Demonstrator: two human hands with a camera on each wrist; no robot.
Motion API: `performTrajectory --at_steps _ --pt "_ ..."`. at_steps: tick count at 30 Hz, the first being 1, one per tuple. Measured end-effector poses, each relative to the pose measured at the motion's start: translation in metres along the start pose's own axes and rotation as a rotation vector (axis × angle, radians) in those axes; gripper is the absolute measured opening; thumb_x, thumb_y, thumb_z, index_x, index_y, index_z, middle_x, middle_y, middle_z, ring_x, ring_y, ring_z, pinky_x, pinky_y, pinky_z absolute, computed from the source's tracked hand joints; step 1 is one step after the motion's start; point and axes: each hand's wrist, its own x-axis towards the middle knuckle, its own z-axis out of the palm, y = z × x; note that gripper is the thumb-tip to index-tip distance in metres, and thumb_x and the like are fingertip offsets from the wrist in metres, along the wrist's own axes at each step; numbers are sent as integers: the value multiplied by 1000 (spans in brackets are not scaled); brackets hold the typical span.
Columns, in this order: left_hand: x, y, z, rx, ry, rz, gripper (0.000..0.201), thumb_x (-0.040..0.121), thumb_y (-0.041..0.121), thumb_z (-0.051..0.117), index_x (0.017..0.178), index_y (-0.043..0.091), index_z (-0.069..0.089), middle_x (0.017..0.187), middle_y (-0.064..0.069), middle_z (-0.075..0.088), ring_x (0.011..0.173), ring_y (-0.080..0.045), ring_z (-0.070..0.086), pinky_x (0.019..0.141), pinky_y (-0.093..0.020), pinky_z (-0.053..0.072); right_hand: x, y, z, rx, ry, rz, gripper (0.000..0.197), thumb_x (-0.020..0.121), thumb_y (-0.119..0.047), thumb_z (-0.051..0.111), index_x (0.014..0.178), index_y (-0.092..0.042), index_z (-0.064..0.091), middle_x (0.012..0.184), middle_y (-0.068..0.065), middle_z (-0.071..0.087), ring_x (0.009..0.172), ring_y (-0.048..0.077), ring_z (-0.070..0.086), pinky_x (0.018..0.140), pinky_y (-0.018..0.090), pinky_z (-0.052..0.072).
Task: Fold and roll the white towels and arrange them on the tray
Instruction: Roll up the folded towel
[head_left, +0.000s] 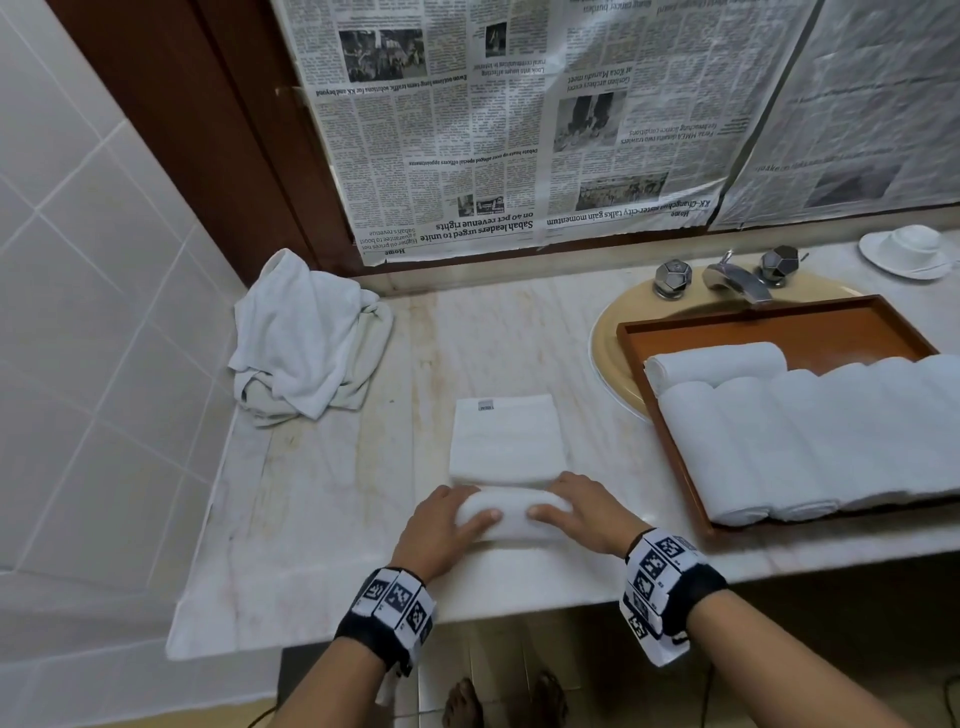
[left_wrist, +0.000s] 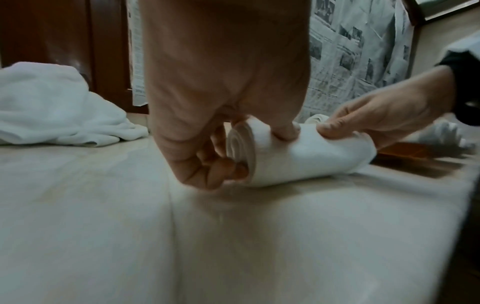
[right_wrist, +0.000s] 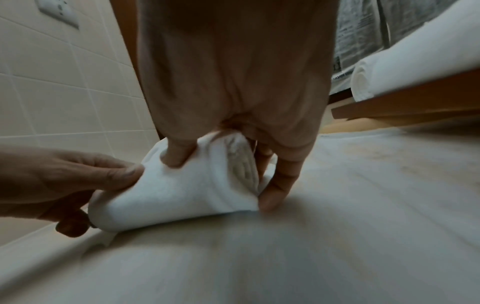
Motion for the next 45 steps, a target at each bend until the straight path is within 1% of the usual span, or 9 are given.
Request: performTrajectory --at_steps 4,8,13,19,26,31,36,42,45 --pt "7 1 0 -67 -3 -56 53 89 67 54 126 30 62 123 1 66 113 -17 59 92 -28 41 -2 -6 1 43 79 23 58 97 -53 49 145 -21 44 137 3 57 124 19 53 101 26 36" --pt "6 3 5 -69 10 -88 56 91 67 50 134 32 57 132 1 62 122 -20 56 102 -32 42 0 -8 -3 82 110 138 82 94 -59 49 156 -19 14 125 6 58 108 21 57 94 30 42" --pt "3 8 9 -108 2 -164 54 90 69 51 130 34 58 131 3 63 120 -19 56 95 -28 41 1 -9 5 -70 197 24 43 99 -47 49 130 -17 53 124 1 55 114 21 54 94 32 42" --pt "11 7 7 -87 12 -263 48 94 67 45 121 30 58 124 -5 63 113 -24 57 93 -34 44 -14 0 12 -130 52 -69 73 83 -60 66 142 -25 42 134 -8 41 120 13 39 101 32 40" --pt "-18 -1 8 -22 -20 55 74 69 81 58 135 48 46 133 17 37 120 -8 39 99 -36 44 -3 -1 -1 13 -32 13 54 77 -48 78 123 -24 64 117 -2 49 113 16 43 102 30 35" --pt "-14 0 -3 12 -5 24 57 73 67 72 122 40 61 116 12 57 109 -9 54 94 -32 46 -1 -11 -7 -69 -117 61 62 78 -52 75 129 -20 58 125 -1 43 123 20 39 106 35 36" --pt "4 6 -20 -166 -101 -89 38 76 61 76 101 33 73 102 13 70 97 -7 63 88 -25 51 -14 -13 2 -378 74 -52 75 85 -48 67 146 -18 35 143 1 36 130 23 34 102 34 39" --pt "-15 6 -3 7 -65 24 77 75 67 71 141 39 42 131 12 44 118 -9 47 100 -32 44 -12 -14 -19 -45 -25 65 53 81 -46 76 125 -20 60 124 0 56 116 17 49 93 23 36" --pt "-33 1 11 45 -4 93 72 74 59 70 138 48 39 127 13 45 113 -9 50 93 -30 46 -13 -17 -26 -3 -118 94 48 81 -46 76 118 -20 62 114 -5 54 106 12 48 86 22 34"
